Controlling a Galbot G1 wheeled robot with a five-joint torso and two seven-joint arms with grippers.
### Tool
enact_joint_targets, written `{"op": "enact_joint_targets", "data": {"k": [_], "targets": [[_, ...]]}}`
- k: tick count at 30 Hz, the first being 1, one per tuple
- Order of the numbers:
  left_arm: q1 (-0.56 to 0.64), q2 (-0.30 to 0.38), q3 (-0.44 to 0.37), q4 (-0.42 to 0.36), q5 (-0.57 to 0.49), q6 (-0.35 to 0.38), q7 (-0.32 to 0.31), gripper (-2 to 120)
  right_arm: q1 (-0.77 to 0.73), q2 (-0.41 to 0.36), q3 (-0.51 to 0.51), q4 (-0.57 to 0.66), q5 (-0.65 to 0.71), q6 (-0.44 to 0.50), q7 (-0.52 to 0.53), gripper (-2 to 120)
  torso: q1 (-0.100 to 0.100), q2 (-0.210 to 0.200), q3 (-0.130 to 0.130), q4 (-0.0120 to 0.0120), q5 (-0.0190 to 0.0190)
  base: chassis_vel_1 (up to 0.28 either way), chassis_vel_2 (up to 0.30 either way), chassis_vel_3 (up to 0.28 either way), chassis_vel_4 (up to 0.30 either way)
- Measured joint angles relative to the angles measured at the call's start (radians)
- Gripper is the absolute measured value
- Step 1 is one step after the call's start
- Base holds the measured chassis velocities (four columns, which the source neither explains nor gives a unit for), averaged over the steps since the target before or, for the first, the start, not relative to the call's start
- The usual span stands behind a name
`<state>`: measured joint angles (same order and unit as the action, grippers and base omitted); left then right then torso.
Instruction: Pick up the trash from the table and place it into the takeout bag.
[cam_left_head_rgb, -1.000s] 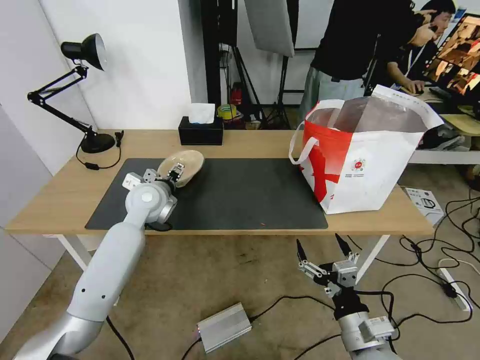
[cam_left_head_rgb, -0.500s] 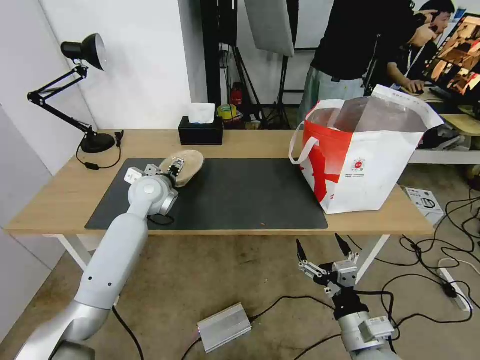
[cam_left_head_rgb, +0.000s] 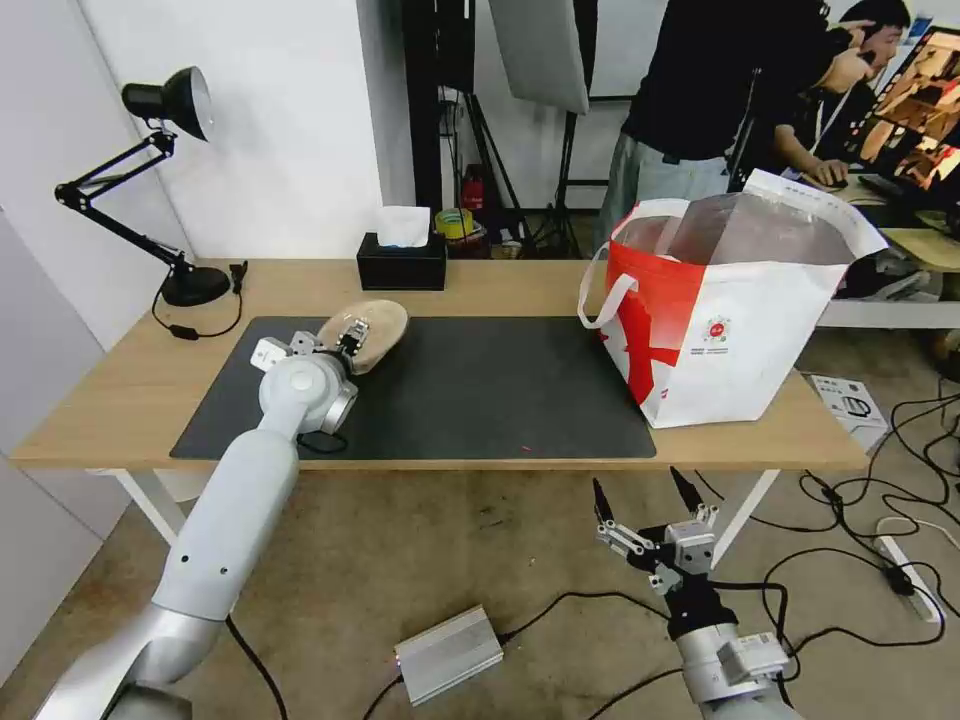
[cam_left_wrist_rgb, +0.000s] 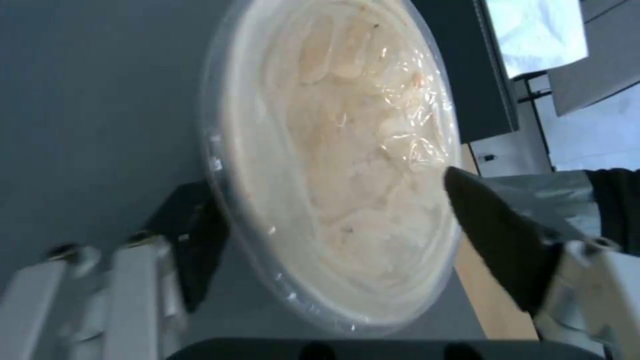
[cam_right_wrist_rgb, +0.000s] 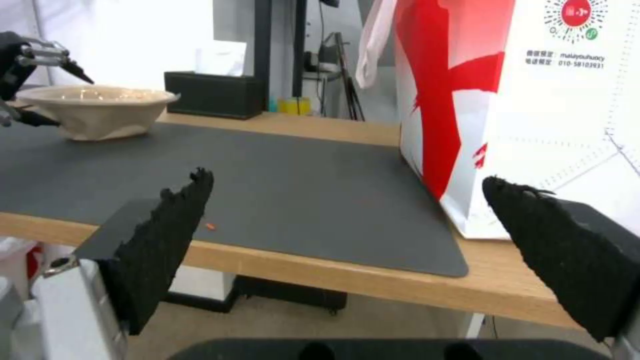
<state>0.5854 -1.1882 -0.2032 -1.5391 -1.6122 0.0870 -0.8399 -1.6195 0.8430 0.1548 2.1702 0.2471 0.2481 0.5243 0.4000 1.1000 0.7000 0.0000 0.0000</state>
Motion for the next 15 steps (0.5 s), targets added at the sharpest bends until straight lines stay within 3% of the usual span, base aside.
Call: {"op": "enact_joint_targets", "data": {"k": [15], "targets": [[0.019,0.023,-0.004,-0.035,-0.001,-0.009,0.002,16,0.0,0.0,0.0,0.0,0.0,0.0,0.0,100,0.0,0.0,0.0,0.0,0.0,0.0,0.0,0.0,0.0]]}}
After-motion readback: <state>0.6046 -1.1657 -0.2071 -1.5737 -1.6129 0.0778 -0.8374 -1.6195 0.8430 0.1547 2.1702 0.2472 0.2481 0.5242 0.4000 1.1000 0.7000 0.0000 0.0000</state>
